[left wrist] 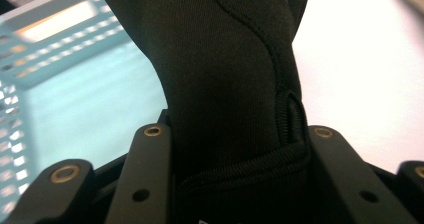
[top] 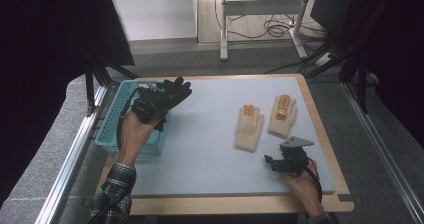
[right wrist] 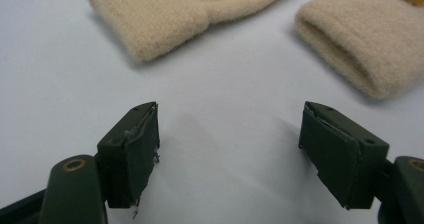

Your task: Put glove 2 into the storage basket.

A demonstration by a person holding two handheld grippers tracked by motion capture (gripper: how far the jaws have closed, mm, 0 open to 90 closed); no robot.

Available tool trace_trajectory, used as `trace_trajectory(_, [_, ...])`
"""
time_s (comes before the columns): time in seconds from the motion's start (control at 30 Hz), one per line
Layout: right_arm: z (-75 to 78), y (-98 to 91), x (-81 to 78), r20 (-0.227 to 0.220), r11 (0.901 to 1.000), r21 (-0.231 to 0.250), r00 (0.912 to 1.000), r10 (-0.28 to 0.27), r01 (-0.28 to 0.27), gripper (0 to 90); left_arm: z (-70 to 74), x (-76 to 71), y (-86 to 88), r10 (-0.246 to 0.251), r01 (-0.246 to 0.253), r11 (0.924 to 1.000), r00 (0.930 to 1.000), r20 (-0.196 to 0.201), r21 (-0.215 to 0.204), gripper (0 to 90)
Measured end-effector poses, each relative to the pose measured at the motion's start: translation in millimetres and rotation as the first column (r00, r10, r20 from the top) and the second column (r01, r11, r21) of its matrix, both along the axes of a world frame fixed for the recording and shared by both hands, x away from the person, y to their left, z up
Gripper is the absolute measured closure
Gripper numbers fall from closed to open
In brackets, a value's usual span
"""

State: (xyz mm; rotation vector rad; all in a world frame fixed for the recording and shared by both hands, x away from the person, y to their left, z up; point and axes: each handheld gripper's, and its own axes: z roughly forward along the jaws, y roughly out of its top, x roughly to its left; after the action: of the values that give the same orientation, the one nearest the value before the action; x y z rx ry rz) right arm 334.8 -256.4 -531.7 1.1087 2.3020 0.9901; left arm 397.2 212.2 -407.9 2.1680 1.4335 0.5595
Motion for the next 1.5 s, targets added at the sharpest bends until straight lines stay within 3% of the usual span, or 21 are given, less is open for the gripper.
trace_trajectory(0.2, [0.0, 0.0, 0.0, 0.000, 1.0000, 0.000, 1.0000, 0.000, 0.000, 23.4, -8.8, 9.1, 34.7, 0.089, -0.090, 0.9959, 0.9955, -0.031, -0.011, 63.0])
trace_trajectory(0.43, [0.0, 0.1, 0.0, 0.000, 1.0000, 0.000, 1.0000, 0.000, 0.000, 23.4, -27.1, 22.5, 64.9, 0.169, -0.169, 0.9855, 0.9808, -0.097, 0.008, 62.8])
trace_trajectory(0.57, [0.0, 0.1, 0.0, 0.000, 1.0000, 0.000, 1.0000, 0.000, 0.000, 23.4, -42.6, 32.8, 77.5, 0.210, -0.209, 0.9777, 0.9664, -0.149, 0.022, 62.8])
trace_trajectory(0.73, [0.0, 0.1, 0.0, -0.001, 1.0000, 0.000, 1.0000, 0.000, 0.000, 23.4, -60.7, 44.4, 85.7, 0.247, -0.236, 0.9688, 0.9464, -0.208, 0.076, 62.5])
trace_trajectory(0.93, [0.0, 0.1, 0.0, -0.001, 1.0000, 0.001, 1.0000, 0.000, 0.000, 23.4, -78.1, 55.1, 96.5, 0.294, -0.267, 0.9540, 0.9225, -0.250, 0.137, 62.0])
trace_trajectory(1.1, [0.0, 0.1, 0.0, -0.001, 1.0000, 0.001, 1.0000, 0.000, 0.000, 23.4, -89.0, 60.2, 105.0, 0.312, -0.275, 0.9469, 0.9087, -0.277, 0.167, 60.1])
trace_trajectory(1.2, [-0.1, 0.1, 0.1, 0.000, 1.0000, 0.001, 1.0000, 0.000, 0.000, 23.4, -92.1, 61.9, 107.6, 0.315, -0.275, 0.9458, 0.9081, -0.276, 0.173, 55.9])
trace_trajectory(1.4, [-0.1, 0.1, 0.0, -0.001, 1.0000, 0.001, 1.0000, 0.000, 0.000, 23.4, -92.1, 61.8, 108.0, 0.299, -0.255, 0.9494, 0.9120, -0.281, 0.184, 24.7])
trace_trajectory(1.5, [-0.1, 0.1, 0.0, 0.000, 1.0000, 0.001, 1.0000, 0.000, 0.000, 23.4, -89.8, 59.3, 106.3, 0.269, -0.226, 0.9576, 0.9224, -0.277, 0.179, 17.0])
